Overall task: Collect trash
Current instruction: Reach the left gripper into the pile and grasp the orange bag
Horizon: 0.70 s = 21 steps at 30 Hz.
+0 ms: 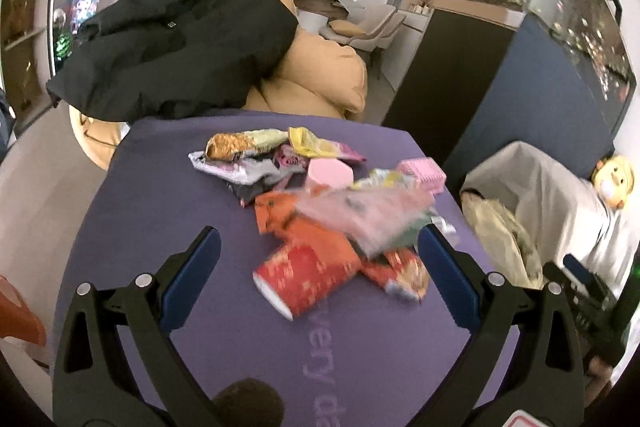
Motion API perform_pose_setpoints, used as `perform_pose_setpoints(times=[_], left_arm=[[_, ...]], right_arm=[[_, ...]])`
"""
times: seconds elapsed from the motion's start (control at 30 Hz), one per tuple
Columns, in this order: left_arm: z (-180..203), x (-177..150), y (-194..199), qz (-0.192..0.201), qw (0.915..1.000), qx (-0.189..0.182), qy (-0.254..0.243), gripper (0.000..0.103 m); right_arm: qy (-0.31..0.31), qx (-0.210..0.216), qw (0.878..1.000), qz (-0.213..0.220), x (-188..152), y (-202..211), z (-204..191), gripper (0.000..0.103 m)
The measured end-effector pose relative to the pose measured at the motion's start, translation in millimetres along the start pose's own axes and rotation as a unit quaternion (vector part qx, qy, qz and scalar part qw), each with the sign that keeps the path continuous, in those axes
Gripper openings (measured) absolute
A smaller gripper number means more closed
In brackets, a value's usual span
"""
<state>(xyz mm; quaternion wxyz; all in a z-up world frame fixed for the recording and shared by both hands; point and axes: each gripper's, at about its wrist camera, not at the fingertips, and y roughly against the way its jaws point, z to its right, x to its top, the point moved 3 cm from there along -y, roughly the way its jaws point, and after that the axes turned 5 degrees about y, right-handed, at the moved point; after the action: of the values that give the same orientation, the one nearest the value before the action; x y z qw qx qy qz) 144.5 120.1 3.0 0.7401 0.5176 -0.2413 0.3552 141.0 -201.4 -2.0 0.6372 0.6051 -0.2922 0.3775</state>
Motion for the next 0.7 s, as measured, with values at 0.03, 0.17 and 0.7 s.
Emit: perform_pose_setpoints(times=[0.03, 0.17, 0.7], left_arm=[[-3, 6, -4, -0.001, 1.0, -0.002, 0.004, 0.095], [-8, 28, -43, -0.034, 0.9989, -0.02, 0.024, 0.095], [-38, -7, -86, -0.163, 0.9793, -0.084, 0.087, 0.044]], right_arm=[[0.004, 0.002, 1.0, -0.003, 3, -6, -4, 0.077], [0.01, 0.011, 1.0, -0.013, 7, -21, -16, 0.077], [0.037, 0.018, 0.998, -0.046, -14, -42, -33, 0.077]])
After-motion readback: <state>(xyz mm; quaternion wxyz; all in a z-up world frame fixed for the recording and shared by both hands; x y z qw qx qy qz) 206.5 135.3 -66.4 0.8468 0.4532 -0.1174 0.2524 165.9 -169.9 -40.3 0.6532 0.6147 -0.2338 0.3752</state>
